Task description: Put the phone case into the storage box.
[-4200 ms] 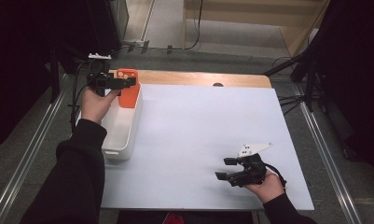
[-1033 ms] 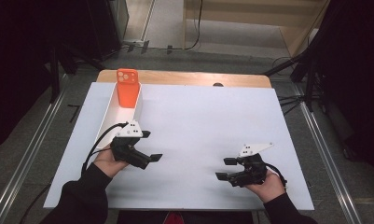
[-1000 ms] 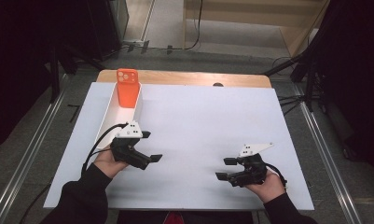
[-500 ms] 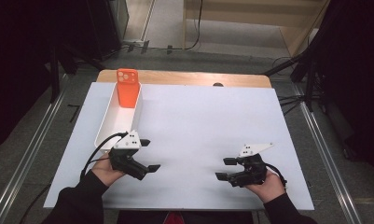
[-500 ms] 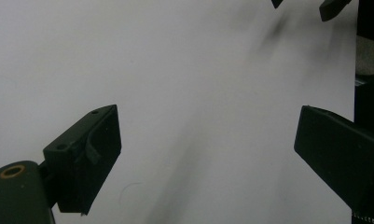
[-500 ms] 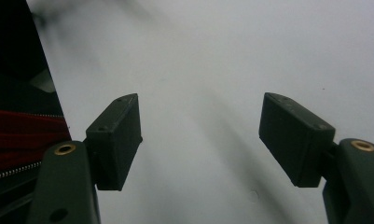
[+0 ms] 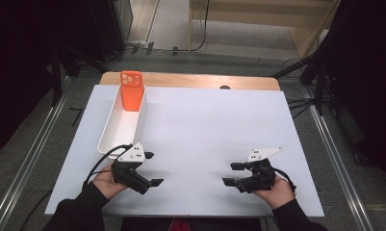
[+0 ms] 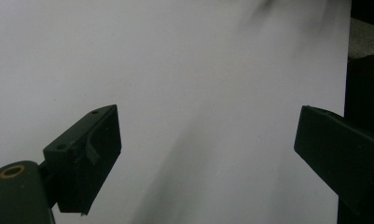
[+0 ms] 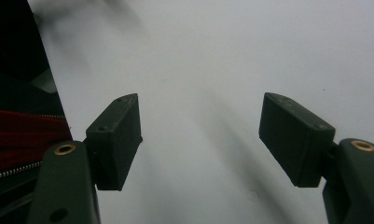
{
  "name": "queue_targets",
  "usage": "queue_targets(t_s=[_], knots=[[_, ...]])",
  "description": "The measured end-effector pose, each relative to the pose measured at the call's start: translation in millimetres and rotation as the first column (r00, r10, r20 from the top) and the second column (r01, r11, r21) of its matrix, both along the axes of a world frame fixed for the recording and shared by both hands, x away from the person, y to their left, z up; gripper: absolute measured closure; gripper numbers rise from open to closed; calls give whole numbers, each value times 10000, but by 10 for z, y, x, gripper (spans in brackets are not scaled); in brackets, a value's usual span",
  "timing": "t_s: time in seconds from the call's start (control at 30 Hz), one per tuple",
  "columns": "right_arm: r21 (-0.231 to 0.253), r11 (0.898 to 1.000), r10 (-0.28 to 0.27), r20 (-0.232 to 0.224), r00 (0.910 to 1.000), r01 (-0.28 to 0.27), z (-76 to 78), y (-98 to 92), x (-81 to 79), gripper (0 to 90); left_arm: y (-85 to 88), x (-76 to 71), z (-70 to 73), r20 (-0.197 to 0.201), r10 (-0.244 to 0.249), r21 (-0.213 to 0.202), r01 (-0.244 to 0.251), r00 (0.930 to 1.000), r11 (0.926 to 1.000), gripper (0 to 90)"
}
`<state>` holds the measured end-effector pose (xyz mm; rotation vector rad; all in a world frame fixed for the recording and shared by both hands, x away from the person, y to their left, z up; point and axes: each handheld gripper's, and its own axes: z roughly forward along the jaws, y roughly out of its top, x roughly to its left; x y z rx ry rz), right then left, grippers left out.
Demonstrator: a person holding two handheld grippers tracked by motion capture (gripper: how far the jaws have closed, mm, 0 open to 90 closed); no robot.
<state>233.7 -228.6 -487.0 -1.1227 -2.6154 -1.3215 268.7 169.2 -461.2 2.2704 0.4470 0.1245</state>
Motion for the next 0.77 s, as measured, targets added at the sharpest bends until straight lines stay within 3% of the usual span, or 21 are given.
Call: queue_targets(t_s=[0.77], knots=[[6,10000,99,65,9999,-99,-3,6,6,285,7,-13,2,135,-52,-162,54,9999,9999,75]])
